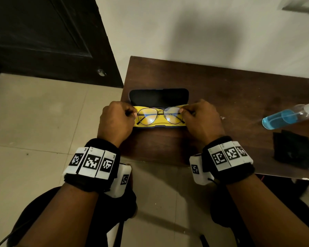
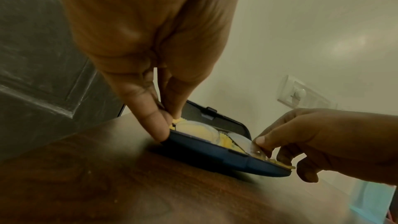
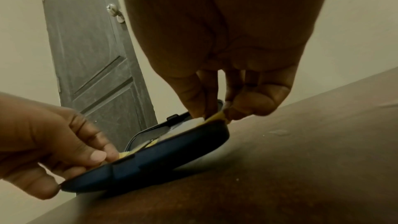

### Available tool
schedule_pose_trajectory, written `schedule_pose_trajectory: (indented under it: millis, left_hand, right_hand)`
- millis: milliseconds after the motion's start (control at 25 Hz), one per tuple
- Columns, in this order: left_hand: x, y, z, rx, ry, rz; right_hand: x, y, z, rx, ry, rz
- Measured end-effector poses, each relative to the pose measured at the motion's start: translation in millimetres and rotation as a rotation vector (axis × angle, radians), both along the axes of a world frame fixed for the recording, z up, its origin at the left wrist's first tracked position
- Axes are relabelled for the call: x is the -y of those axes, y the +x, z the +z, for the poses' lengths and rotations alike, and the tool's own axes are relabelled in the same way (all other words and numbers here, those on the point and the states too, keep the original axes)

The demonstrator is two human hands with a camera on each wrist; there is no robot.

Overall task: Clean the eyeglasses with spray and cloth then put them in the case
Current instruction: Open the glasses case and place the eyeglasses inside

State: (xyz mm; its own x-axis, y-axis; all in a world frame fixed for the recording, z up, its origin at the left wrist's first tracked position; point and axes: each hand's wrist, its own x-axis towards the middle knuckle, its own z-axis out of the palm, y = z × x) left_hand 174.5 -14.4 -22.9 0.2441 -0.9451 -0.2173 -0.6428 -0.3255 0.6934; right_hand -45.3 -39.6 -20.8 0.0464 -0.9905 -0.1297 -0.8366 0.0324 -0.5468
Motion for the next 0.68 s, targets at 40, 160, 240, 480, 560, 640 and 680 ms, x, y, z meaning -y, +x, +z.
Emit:
schedule_pose_trajectory:
  millis: [40, 160, 240, 480, 560, 640, 680]
  left_hand:
    - [-1, 1, -1, -0.042, 0.005, 0.028]
    - [-4, 2, -1, -0.160, 0.043, 0.092]
    - [-6, 1, 1, -0.201, 0.052, 0.107]
    - [-8, 1, 3, -0.213, 0.047, 0.083]
    - [-8, 3, 4, -0.185, 0.039, 0.067]
    - [-9, 3, 4, -0.167, 0.024, 0.058]
    - [-9, 2, 4, -0.160, 0.018, 0.052]
  right_hand:
    - [-1, 1, 1, -0.026, -0.006, 0.021]
    - [-4, 0, 5, -0.010, -0.061, 0.054]
    - [-5, -2, 5, -0.027, -0.052, 0.073]
    - [-8, -1, 11, -0.065, -0.028, 0.068]
    - [-7, 0, 20, -0.024, -0.092, -0.021]
    - [2, 4, 29, -0.016, -0.186, -0.025]
    - [10, 8, 33, -0.020, -0.207, 0.021]
